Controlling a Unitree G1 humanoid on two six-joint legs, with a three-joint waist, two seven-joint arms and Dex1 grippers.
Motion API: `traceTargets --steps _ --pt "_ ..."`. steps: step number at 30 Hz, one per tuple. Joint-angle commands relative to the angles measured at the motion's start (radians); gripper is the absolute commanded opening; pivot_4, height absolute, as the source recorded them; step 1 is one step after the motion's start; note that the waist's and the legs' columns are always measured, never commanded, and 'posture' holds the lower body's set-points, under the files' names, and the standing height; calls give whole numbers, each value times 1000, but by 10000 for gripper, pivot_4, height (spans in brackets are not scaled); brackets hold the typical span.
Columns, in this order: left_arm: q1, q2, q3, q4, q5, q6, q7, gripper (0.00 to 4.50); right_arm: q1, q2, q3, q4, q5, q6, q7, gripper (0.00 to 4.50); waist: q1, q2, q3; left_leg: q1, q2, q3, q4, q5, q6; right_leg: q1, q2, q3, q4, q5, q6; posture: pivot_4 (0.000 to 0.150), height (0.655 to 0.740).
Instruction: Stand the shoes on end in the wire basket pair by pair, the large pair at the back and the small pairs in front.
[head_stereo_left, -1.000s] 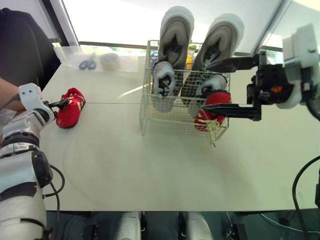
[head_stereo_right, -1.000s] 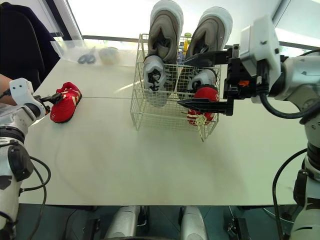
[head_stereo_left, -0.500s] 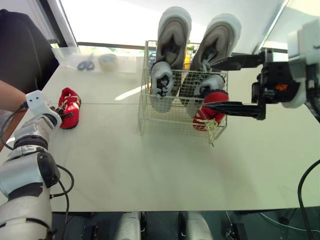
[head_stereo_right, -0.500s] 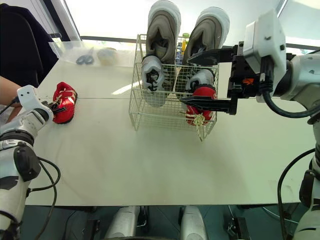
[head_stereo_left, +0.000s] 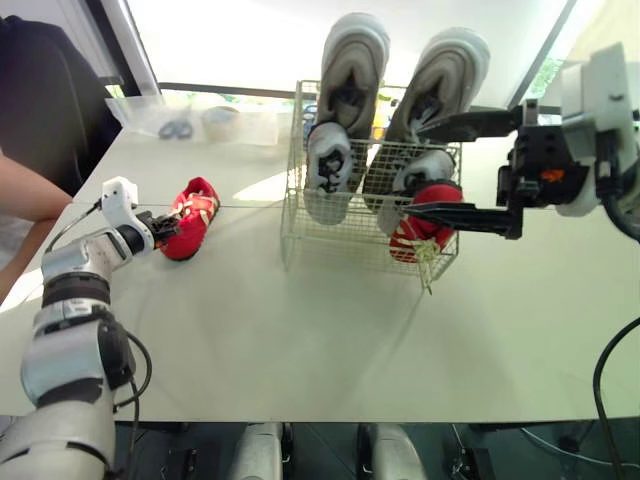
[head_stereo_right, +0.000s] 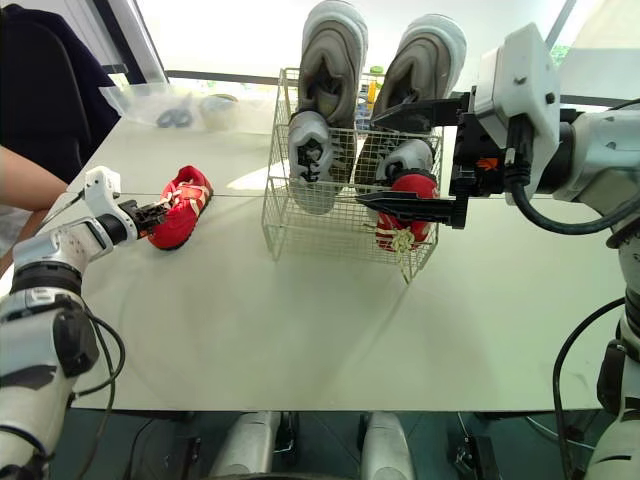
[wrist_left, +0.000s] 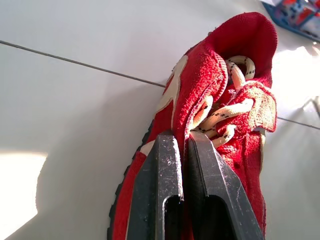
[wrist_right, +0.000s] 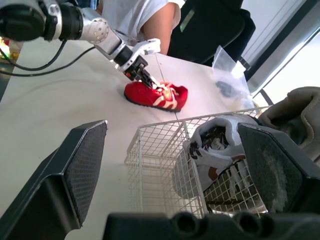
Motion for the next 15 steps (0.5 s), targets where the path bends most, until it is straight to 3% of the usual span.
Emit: traceTargets --steps 1,5,8,11,15 --pt "161 -117 65 -508 -106 294 204 203 -11 0 -4 -8 -9 -21 -1 45000 -3 0 0 0 0 0 0 0 0 0 0 0 0 1 2 1500 7400" --pt "263 -265 132 -882 -141 521 413 203 -12 8 8 -2 -14 -28 3 45000 0 0 0 1 -1 -2 1 0 0 1 0 0 2 2 3 1500 7400" --pt "274 -318 151 -992 -129 603 500 203 -12 17 18 1 -19 -36 2 45000 3 0 0 2 -1 -3 3 1 0 3 1 -1 2 0 0 1500 7400" --pt "266 -312 135 -1006 -102 617 536 10673 -8 29 26 0 -27 -44 3 45000 3 0 0 2 0 -4 4 1 0 4 2 -2 2 0 0 1500 7400" --pt "239 -274 122 -1042 -116 622 523 31069 -3 26 20 -4 -30 -46 6 45000 2 0 0 2 0 -4 4 1 0 4 2 -2 2 0 0 1500 7400"
